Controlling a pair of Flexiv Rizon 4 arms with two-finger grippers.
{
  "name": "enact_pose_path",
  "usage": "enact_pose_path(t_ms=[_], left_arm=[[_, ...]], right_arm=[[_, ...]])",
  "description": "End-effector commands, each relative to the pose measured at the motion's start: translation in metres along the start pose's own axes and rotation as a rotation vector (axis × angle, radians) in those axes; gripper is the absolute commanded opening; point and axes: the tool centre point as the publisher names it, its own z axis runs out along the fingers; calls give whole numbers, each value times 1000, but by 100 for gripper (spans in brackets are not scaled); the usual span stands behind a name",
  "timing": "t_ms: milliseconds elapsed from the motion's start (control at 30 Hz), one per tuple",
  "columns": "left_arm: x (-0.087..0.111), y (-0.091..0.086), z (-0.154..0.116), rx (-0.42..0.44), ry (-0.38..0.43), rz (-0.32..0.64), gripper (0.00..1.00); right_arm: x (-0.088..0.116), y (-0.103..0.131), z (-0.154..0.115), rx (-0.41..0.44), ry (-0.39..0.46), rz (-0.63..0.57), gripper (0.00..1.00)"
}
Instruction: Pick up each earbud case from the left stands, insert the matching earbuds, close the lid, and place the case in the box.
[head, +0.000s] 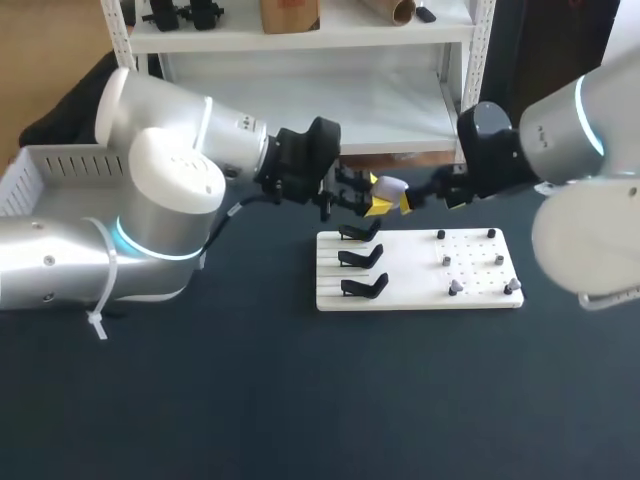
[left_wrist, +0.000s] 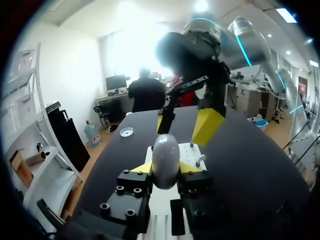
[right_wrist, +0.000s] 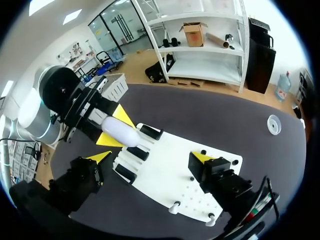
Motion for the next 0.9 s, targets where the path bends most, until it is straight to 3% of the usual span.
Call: enact_pose_path(t_ms=[33, 600, 900], left_arm=[[3, -1, 0, 3, -7, 1, 0], [6, -4, 4, 24, -10, 0, 0], [1, -1, 3, 6, -13, 15, 0]], right_arm=[[-5, -1, -1, -10, 5, -3, 100], [-15, -1, -8, -3, -18, -17, 100], [-5, 10, 5, -51, 16, -28, 100]])
